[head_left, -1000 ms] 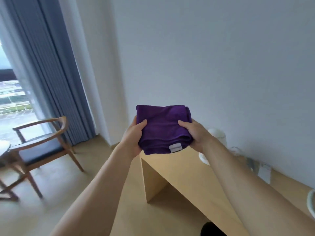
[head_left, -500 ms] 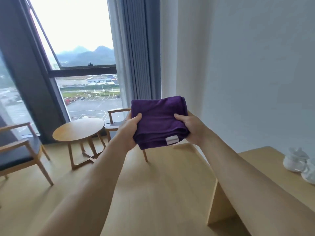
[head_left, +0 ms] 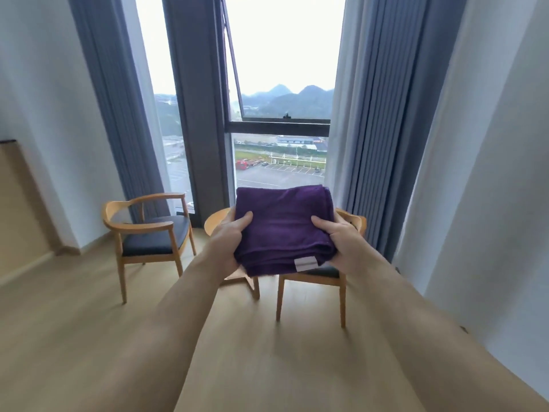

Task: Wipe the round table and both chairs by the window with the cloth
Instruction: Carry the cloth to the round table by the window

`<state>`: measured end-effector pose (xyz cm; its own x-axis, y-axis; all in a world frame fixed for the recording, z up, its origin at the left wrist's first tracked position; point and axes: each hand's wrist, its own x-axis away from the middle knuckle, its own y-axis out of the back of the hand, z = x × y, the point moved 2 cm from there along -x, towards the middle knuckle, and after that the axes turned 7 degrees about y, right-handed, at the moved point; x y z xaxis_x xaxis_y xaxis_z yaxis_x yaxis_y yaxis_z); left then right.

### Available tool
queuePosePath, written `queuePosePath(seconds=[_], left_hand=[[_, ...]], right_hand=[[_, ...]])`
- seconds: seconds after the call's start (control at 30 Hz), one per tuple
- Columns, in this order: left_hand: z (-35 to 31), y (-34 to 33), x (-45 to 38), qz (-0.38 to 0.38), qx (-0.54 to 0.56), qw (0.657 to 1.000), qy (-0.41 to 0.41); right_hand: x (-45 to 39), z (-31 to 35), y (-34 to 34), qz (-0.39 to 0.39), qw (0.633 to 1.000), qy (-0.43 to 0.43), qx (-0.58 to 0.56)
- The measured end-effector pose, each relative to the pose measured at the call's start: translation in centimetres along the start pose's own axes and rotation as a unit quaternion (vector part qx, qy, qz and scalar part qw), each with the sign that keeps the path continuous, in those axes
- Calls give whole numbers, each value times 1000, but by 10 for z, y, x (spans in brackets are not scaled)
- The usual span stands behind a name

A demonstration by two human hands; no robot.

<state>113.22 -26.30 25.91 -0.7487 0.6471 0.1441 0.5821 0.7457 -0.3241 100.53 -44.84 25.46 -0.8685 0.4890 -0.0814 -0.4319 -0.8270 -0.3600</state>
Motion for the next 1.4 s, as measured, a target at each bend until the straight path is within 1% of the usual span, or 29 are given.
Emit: queuePosePath(seconds=[0.2,0.37,0.53,0.63,0.77,1.03,1.3,1.4], left_hand=[[17,67,-94,-45,-3,999,15],[33,125,-197,-63,-14,997,33],[15,172,-311,-57,-19,997,42],[-6,190,-374,-55,-24,997,48],[-10,212,-448,-56,-25,997,47],[19,254,-606,-105,-59,991,59],[25,292,-789,-128,-142,981,29],[25,307,-832,-140,-163,977,15]], right_hand=[[-113,-66,-15,39,997,-63,38],[-220,-133,-19,50,993,-97,44],[-332,-167,-37,29,993,-107,51],[-394,-176,-47,19,993,-103,52],[-467,-200,-51,-2,991,-116,61],[-617,-270,-33,-13,982,-156,105],[-786,-313,-18,-30,975,-184,118],[-828,-324,-14,-15,975,-175,135]])
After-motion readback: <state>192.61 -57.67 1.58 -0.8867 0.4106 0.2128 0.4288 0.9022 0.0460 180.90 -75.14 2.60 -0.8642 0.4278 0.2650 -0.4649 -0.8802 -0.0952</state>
